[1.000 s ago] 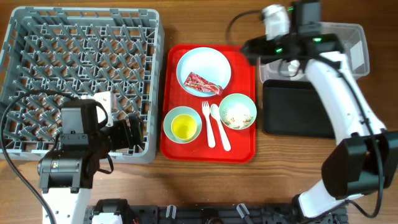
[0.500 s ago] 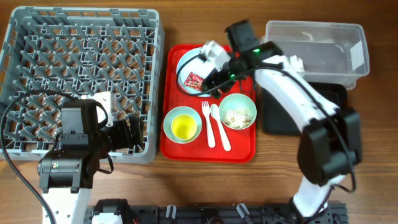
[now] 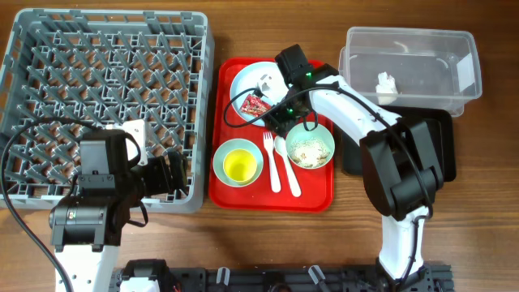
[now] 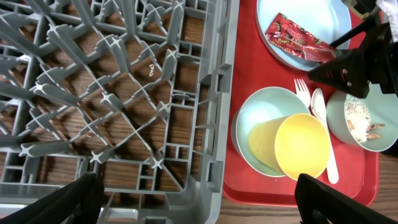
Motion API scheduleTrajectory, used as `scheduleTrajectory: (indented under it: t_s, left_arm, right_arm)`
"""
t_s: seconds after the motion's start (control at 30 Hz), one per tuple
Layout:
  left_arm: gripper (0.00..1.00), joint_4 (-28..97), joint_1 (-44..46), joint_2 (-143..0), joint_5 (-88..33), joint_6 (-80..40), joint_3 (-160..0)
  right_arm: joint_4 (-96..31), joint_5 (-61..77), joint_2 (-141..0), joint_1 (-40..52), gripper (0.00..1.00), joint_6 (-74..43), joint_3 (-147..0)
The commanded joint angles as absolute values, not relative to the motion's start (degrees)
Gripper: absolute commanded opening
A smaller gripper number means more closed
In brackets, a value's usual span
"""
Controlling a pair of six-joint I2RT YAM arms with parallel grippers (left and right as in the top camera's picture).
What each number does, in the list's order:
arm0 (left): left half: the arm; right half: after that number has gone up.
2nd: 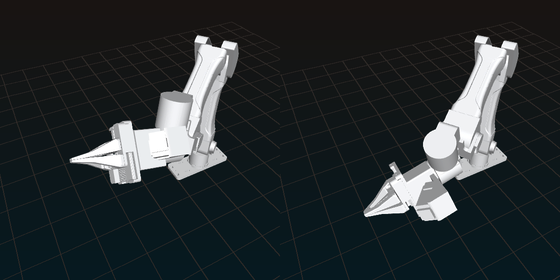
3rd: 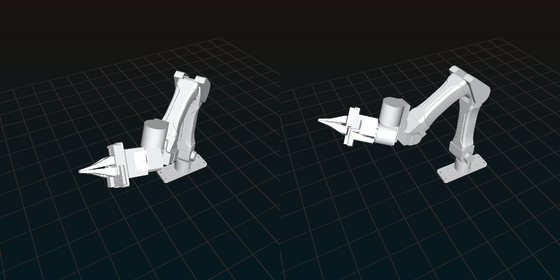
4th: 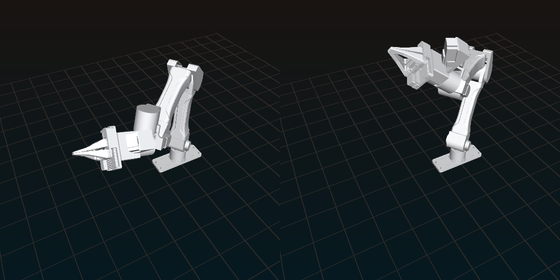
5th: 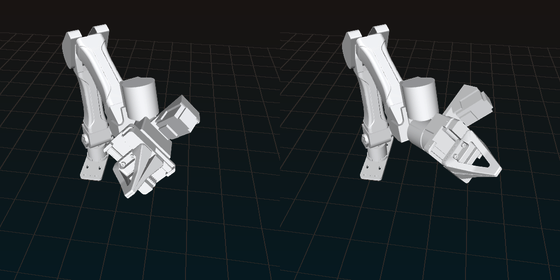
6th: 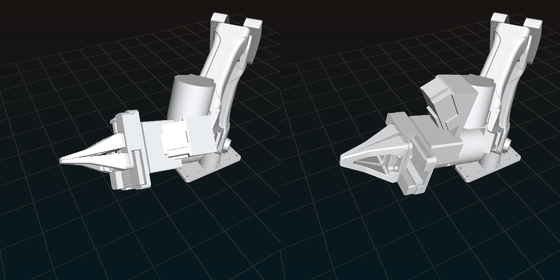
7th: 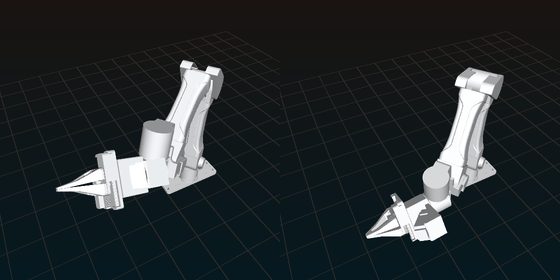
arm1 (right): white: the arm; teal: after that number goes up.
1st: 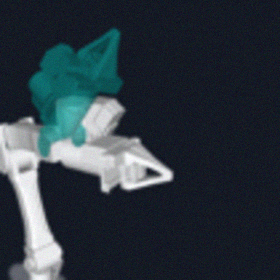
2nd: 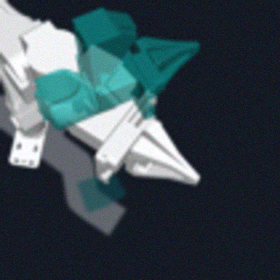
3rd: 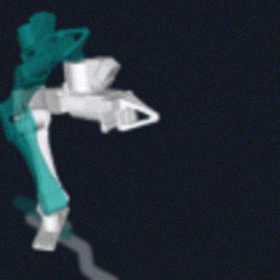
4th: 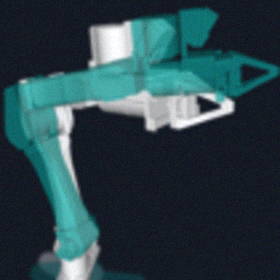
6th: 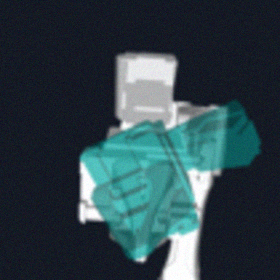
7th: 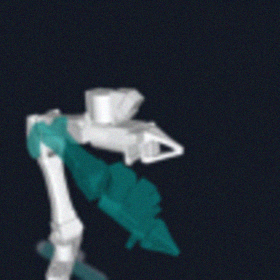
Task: Sort waste into correct bins and load items into the dishwasher rack
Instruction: 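Lower the right gripper onto the plate and grasp the red wrapper, then carry the red wrapper to the clear bin and release it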
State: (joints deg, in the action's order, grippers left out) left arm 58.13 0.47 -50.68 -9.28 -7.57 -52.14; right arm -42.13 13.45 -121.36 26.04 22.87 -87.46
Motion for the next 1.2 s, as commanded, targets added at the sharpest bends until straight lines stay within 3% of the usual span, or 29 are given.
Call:
scheduleTrajectory:
  t_s: [0.0, 0.3, 0.4, 0.47, 0.8, 0.9, 1.17]
  left_arm:
    - [1.00, 58.2, 0.4, -50.4, -9.4, -6.9, -53.3]
    - [1.00, 58.2, 0.4, -50.4, -9.4, -6.9, -53.3]
    - [1.00, 58.2, 0.4, -50.4, -9.4, -6.9, -53.3]
    - [1.00, 58.2, 0.4, -50.4, -9.4, -6.9, -53.3]
    - [1.00, 58.1, 0.4, -50.4, -9.4, -6.9, -53.3]
    - [1.00, 58.1, 0.4, -50.4, -9.4, -6.9, -53.3]
    - [1.00, 58.1, 0.4, -50.4, -9.4, -6.9, -53.3]
  right_arm:
    - [-41.9, 12.4, -122.3, 26.1, 0.56, 21.5, -87.2]
    - [-43.8, 12.4, -122.3, 26.1, 0.52, 19.4, -87.3]
    - [-44.9, 12.4, -122.2, 26.0, 0.34, 19.3, -87.3]
    - [-44.8, 12.4, -122.1, 26.0, 0.29, 18.3, -87.3]
    - [-44.4, 12.4, -121.2, 26.0, 0.29, 16.2, -87.4]
    - [-44.4, 12.4, -120.8, 26.0, 0.42, 15.9, -87.4]
    - [-42.9, 12.3, -119.3, 26.0, 0.43, 11.7, -87.4]
